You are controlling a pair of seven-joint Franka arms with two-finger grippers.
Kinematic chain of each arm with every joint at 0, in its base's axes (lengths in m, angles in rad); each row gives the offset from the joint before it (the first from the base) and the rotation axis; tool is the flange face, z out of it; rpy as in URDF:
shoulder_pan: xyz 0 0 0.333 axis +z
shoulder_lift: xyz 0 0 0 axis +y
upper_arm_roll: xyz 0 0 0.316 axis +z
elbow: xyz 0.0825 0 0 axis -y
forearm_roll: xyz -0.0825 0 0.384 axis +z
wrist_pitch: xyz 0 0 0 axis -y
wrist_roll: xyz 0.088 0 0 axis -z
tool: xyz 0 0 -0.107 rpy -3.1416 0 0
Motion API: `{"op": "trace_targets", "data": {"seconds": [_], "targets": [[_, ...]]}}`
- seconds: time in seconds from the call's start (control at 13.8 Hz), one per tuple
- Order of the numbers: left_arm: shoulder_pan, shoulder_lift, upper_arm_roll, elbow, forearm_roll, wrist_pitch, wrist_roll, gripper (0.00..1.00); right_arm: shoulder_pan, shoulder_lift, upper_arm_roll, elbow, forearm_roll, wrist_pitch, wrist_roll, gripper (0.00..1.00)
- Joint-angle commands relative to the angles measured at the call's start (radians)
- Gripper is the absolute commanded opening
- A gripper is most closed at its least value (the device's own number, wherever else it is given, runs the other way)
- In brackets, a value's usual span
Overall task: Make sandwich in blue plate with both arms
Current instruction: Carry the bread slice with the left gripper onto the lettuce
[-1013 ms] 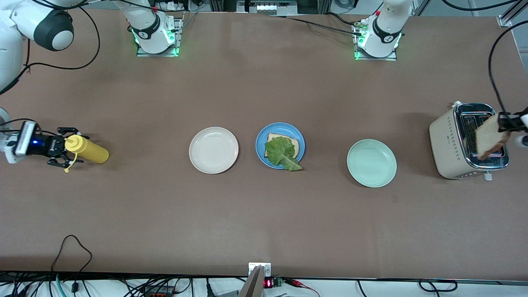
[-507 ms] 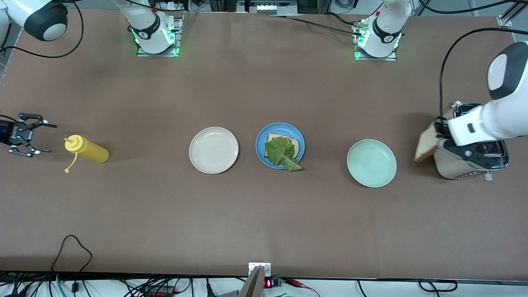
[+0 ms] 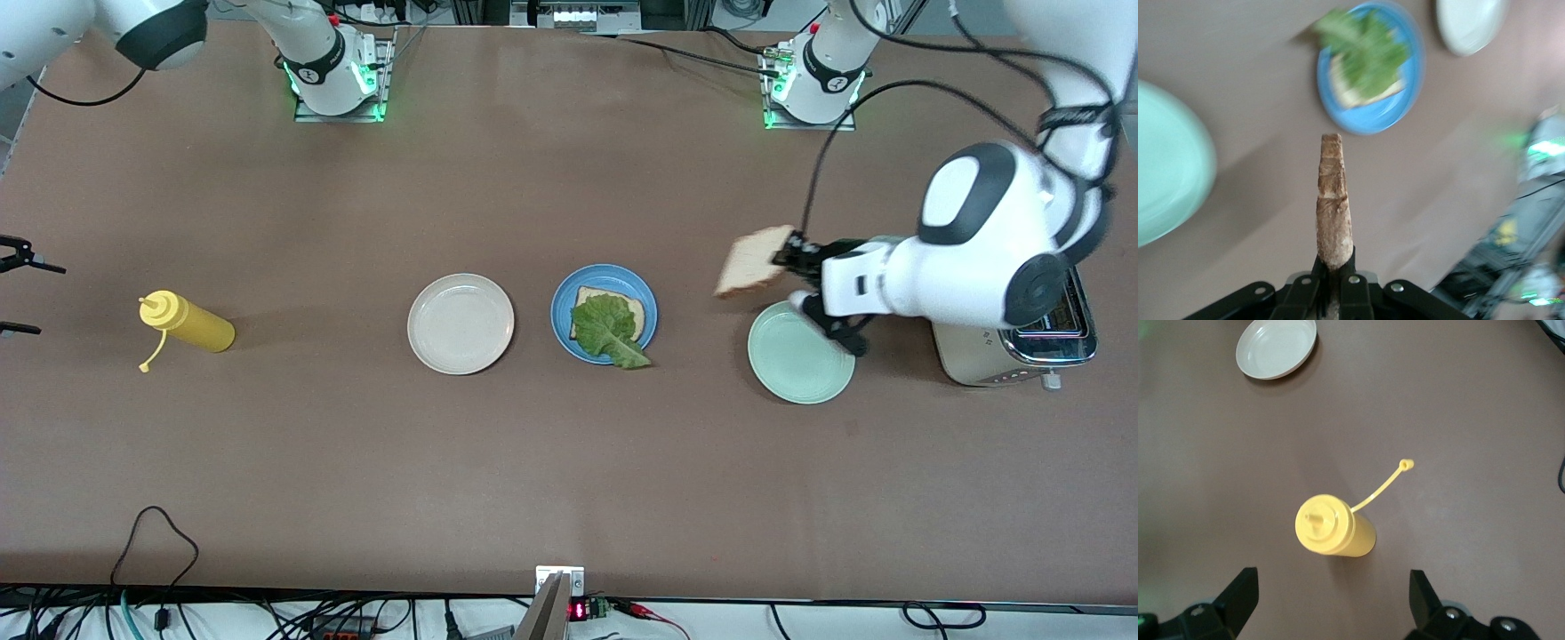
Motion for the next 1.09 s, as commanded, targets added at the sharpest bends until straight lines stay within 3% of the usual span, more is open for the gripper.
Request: {"op": "trace_targets", "data": {"seconds": [0.0, 0.22, 0.43, 0.51, 0.58, 0.87, 1.01], "targets": [[-0.035, 0.099, 0.001, 0.011, -0.159, 0.108, 0.007, 0.02, 0.026, -0.001, -0.040, -0.014, 0.026, 0.007, 0.077, 1.00], [-0.099, 0.145, 0.000, -0.055, -0.345, 0.315, 0.115, 0.01, 0.072, -0.001, -0.069, 0.000, 0.026, 0.006, 0.164, 1.00], [-0.130, 0.194, 0.000, -0.135, -0.512, 0.467, 0.327, 0.01, 0.143, -0.051, -0.052, 0.001, -0.026, 0.027, 0.348, 1.00], [-0.141, 0.197, 0.000, -0.156, -0.550, 0.504, 0.370, 0.01, 0.149, -0.077, -0.019, 0.003, -0.057, 0.042, 0.394, 1.00], [-0.144, 0.209, 0.000, -0.164, -0.557, 0.525, 0.397, 0.01, 0.148, -0.111, 0.035, 0.003, -0.091, 0.074, 0.439, 1.00], [-0.144, 0.265, 0.001, -0.164, -0.560, 0.547, 0.476, 0.02, 0.115, -0.328, 0.380, -0.017, -0.417, 0.260, 0.702, 1.00], [-0.144, 0.280, 0.003, -0.164, -0.558, 0.548, 0.483, 0.03, 0.045, -0.395, 0.547, -0.031, -0.532, 0.294, 0.850, 1.00]]}}
